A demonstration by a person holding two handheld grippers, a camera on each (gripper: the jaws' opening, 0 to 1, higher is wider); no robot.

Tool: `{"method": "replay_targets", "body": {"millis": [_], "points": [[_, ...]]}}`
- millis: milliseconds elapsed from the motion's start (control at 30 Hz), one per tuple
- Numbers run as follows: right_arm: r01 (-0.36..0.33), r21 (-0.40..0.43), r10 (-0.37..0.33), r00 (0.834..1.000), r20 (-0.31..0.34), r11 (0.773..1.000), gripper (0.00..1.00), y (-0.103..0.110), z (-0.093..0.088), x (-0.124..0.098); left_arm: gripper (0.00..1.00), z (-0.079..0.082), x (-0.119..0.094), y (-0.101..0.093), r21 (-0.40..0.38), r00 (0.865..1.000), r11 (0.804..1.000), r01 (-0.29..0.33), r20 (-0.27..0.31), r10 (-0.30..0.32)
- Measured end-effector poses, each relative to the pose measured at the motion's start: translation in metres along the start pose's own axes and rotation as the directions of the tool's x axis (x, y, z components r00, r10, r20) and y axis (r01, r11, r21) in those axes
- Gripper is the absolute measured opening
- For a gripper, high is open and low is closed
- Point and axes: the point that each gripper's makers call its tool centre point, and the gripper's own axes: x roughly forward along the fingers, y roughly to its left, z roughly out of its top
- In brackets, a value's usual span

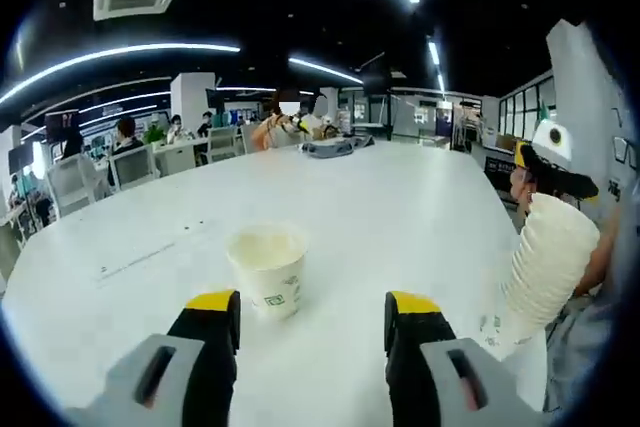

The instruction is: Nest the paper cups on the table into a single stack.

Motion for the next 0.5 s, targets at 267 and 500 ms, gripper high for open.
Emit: {"method": "replay_targets", "body": {"millis": [267,500], "points": [[0.035,0.032,-0.035,0.999,-0.013,0.999,0.71,-0.01,-0.007,-0.036,0.67,-0.008,0.039,0.021,-0.031,0.994,1.0,0.006,-0.112,-0.009],[0.059,0.022,-0.057,0.995,-0.087,0.998,0.71,-0.001,-0.015,-0.061,0.66,-0.004,0.053,0.01,-0.022,0.994,1.0,-0.019,-0.11,0.016]]}}
